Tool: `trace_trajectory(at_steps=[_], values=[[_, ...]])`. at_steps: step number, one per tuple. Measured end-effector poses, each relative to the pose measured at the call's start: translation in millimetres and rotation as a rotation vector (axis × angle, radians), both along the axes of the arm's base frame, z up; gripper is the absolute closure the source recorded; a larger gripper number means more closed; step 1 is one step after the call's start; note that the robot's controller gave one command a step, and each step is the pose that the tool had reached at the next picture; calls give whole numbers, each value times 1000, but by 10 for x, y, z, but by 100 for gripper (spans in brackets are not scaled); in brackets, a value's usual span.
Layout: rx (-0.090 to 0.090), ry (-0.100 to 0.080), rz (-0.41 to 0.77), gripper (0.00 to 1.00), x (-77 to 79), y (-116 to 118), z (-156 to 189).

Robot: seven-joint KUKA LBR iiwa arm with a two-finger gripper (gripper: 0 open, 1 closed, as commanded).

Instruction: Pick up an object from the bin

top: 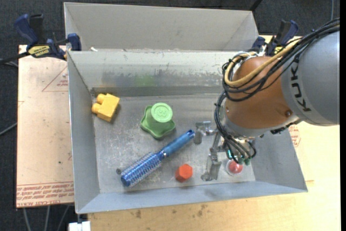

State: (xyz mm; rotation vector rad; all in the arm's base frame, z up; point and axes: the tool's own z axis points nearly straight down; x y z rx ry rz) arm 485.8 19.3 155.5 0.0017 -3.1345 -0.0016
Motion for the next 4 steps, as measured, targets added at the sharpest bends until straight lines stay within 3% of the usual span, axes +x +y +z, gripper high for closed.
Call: trace_trajectory(at_steps=[1,2,3,4], values=[[0,-19,199,0,75,298,-840],[0,-12,198,100,60,294,-840],[-2,-14,180,100,319,-383,-837],[-2,-18,144,100,256,-578,557]])
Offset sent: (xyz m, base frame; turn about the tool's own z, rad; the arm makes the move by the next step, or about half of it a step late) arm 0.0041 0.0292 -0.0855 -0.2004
